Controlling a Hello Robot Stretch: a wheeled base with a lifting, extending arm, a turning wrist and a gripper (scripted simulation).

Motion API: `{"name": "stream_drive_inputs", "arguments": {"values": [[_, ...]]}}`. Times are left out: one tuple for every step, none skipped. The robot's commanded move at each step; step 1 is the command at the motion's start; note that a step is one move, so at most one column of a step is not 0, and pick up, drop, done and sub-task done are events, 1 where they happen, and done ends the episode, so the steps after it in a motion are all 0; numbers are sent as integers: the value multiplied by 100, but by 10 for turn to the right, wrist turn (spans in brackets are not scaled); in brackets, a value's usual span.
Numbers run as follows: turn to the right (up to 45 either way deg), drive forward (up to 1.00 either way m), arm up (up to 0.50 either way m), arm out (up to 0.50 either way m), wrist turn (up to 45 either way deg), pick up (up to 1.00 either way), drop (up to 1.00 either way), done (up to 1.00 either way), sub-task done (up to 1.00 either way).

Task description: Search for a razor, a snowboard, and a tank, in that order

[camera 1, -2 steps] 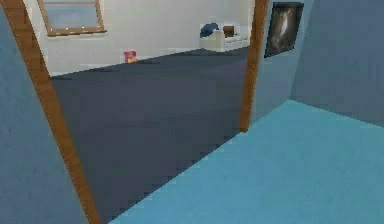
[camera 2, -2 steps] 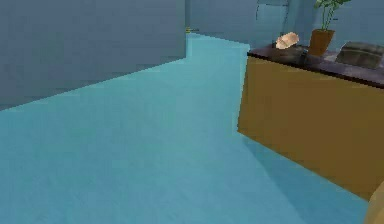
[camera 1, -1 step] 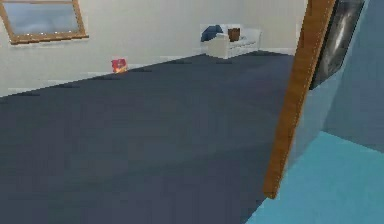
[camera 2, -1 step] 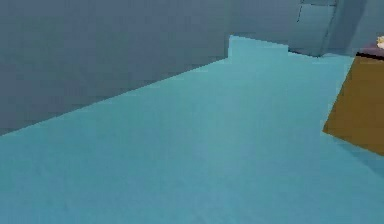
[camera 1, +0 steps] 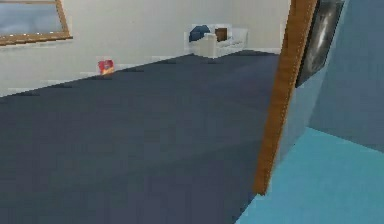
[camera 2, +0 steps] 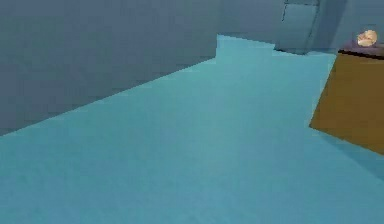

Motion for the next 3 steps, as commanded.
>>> {"name": "stream_drive_inputs", "arguments": {"values": [[0, 25, 0, 0, 0, 0, 0, 0, 0], [-450, 0, 0, 0, 0, 0, 0, 0, 0], [-270, 0, 0, 0, 0, 0, 0, 0, 0]]}}
